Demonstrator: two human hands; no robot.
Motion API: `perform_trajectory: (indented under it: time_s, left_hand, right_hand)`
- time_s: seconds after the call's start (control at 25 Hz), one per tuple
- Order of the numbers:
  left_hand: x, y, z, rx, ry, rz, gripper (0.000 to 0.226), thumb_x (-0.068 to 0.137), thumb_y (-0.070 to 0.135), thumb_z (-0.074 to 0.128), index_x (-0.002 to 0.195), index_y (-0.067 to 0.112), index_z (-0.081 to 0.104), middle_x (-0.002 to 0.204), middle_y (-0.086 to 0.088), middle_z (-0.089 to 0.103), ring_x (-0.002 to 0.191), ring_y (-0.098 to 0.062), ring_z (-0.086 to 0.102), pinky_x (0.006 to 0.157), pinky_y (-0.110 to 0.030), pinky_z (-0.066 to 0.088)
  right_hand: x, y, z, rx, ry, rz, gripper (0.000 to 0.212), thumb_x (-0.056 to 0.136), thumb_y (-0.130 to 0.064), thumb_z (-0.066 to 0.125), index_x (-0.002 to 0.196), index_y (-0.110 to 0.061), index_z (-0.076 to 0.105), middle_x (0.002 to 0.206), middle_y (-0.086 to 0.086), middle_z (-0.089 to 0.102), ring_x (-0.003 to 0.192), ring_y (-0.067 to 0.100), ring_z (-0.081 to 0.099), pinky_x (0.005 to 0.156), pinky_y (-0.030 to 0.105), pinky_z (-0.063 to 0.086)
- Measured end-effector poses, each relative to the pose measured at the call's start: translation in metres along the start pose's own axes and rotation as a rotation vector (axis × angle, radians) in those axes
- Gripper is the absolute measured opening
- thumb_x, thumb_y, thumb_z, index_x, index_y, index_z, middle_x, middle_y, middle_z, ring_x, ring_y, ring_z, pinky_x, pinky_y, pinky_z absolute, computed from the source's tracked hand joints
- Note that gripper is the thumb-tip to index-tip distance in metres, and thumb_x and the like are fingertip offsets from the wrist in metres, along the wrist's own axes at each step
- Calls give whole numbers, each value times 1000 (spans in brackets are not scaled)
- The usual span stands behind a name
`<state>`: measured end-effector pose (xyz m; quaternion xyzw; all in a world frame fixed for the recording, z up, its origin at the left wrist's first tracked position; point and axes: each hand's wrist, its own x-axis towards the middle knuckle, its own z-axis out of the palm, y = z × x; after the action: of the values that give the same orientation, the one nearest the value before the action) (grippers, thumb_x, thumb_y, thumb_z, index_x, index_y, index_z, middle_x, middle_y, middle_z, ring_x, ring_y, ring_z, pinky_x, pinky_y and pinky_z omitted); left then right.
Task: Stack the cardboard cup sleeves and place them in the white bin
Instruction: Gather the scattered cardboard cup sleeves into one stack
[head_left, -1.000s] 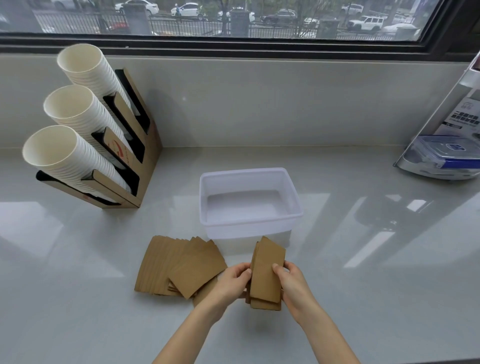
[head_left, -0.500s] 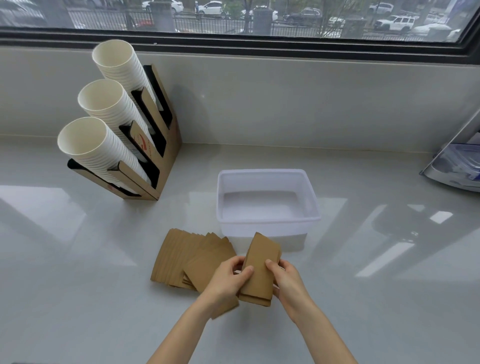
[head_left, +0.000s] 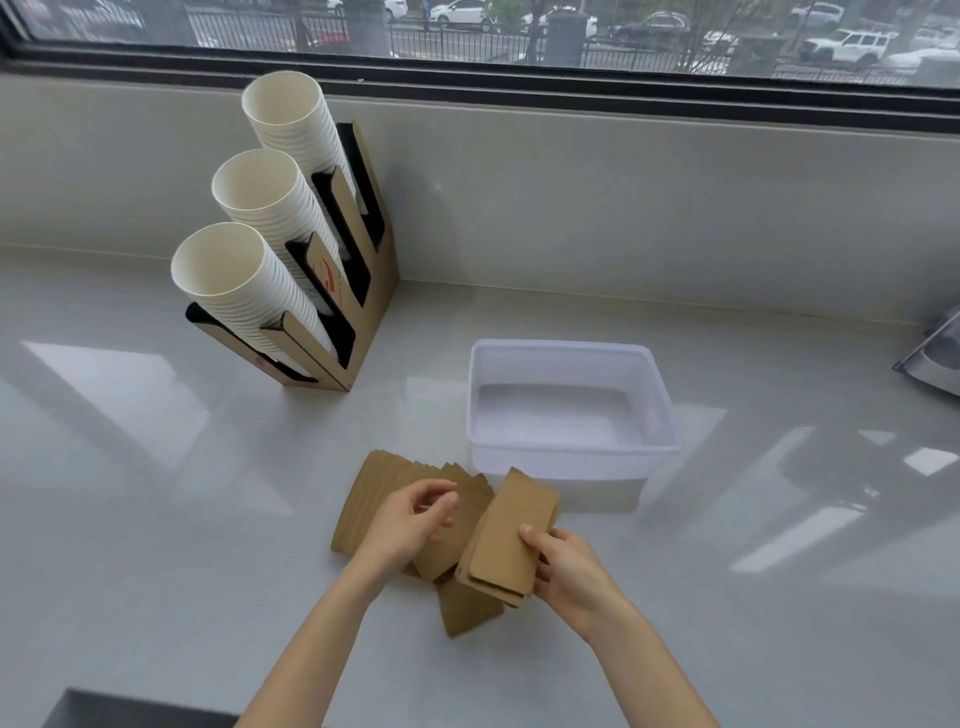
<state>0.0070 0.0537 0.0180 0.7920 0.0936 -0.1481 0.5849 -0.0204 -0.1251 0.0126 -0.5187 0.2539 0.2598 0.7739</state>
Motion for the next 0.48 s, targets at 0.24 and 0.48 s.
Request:
perform_trajectory:
  time_s: [0.24,0.48]
  left_hand:
    - [10,-15,-35,170,316,-22,32,85,22,57,116,14,56,122,-11,56,107,-21,52,92,-33,43]
    - [21,-32,-44,369,246,-258,73,82,41,57,141,14,23,148,-18,25,134,-37,25,111,-48,27]
  right_hand:
    - [11,7,23,74,68,99,19,95,-7,43,113,-2,46,93,10,59,89,25,57,90,42,46]
    - [19,7,40,7,99,85,20,96,-10,41,115,-5,44,90,6,57,83,20,56,85,37,45]
